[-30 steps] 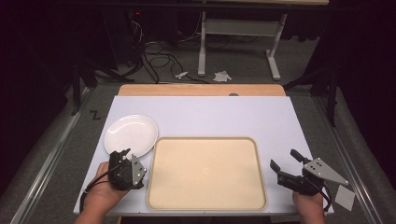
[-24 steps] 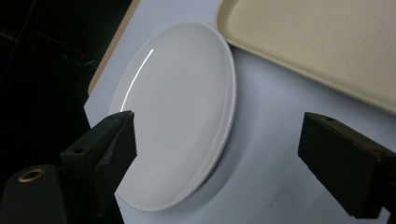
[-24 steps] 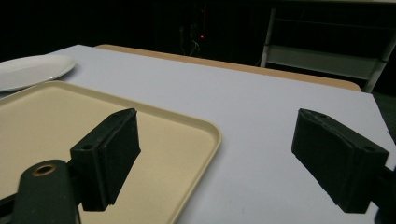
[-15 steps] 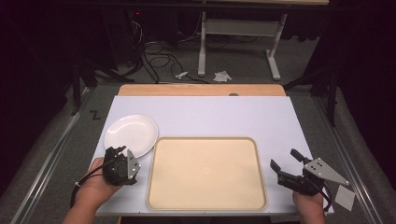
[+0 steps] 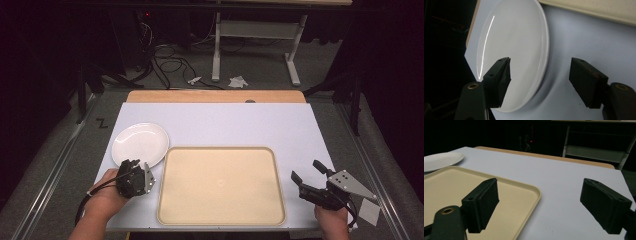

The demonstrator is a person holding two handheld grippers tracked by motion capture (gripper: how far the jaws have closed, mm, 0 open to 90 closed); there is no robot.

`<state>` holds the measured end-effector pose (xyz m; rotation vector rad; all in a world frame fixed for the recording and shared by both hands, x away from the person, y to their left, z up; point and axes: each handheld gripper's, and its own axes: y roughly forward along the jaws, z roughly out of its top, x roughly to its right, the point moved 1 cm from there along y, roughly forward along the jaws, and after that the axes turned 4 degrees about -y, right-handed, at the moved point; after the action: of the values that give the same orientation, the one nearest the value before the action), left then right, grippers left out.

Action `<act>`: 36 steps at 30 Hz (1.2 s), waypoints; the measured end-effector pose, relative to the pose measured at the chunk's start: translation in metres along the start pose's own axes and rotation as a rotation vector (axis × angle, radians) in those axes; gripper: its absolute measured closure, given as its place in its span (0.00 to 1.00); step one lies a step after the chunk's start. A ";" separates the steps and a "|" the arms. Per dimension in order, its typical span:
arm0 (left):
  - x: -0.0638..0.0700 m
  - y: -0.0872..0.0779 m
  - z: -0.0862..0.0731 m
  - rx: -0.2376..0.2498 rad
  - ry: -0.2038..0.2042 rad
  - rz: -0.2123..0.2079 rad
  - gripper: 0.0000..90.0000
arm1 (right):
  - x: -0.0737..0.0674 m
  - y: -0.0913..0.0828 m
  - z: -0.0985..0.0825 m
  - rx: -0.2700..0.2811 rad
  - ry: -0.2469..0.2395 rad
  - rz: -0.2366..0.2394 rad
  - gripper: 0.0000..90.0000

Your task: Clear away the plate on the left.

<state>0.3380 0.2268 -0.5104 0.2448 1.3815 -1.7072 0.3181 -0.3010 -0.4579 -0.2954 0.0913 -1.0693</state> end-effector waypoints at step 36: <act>-0.009 0.025 0.010 -0.032 0.017 -0.043 0.52 | 0.000 0.000 -0.001 -0.012 -0.008 -0.014 0.18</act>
<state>0.3653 0.2231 -0.5183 0.2137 1.4342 -1.7203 0.3181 -0.3013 -0.4592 -0.3114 0.0891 -1.0814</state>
